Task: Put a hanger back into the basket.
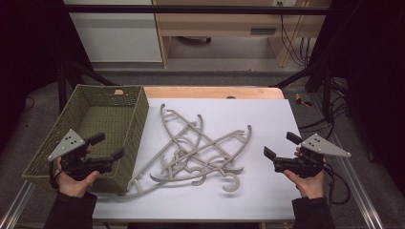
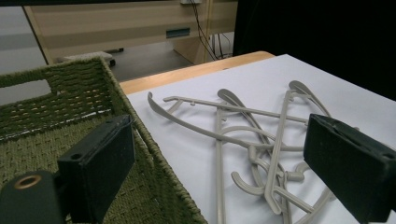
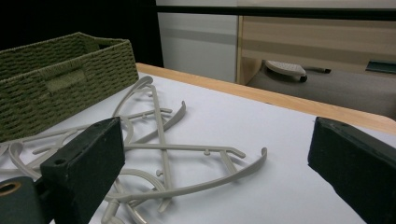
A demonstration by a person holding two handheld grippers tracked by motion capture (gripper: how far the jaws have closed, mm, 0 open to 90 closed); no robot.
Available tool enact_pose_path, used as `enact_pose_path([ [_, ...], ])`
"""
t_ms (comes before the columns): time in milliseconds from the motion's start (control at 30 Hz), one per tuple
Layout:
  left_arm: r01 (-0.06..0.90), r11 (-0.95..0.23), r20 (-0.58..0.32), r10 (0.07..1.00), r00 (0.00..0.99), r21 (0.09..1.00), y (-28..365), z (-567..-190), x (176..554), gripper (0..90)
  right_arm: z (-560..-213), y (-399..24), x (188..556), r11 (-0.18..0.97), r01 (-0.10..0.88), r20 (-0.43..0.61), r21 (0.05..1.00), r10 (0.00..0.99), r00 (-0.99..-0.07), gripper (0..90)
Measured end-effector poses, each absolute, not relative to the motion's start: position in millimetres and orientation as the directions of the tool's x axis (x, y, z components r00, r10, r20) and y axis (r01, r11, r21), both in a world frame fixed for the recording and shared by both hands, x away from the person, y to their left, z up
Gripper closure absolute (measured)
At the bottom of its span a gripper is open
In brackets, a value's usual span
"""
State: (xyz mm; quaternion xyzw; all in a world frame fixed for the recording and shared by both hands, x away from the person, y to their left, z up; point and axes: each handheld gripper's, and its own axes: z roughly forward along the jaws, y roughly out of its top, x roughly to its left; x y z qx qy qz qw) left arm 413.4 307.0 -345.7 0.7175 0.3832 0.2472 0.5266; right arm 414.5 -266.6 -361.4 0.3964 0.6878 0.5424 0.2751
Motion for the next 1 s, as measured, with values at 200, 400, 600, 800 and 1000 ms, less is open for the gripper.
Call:
enact_pose_path([
  [200,0.298,-0.189,-0.035,0.791,0.610,0.936,295,-345,413,8.9,-360,-266,414,0.097,0.253,0.057,0.962,0.840,-0.540,4.2],
  [400,0.317,-0.245,-0.014,0.772,0.636,0.916,280,-346,415,9.5,-360,-262,414,0.107,0.261,0.056,0.959,0.835,-0.547,4.5],
  [600,0.322,-0.326,0.014,0.722,0.691,0.889,254,-345,414,10.8,-360,-259,414,0.117,0.268,0.054,0.956,0.831,-0.553,5.2],
  [800,0.332,-0.439,0.042,0.652,0.757,0.835,217,-351,417,11.4,-361,-256,415,0.130,0.282,0.052,0.950,0.829,-0.557,5.2],
  [1000,0.322,-0.540,0.074,0.587,0.806,0.778,186,-353,423,13.6,-361,-253,415,0.150,0.282,0.038,0.948,0.823,-0.567,5.2],
])
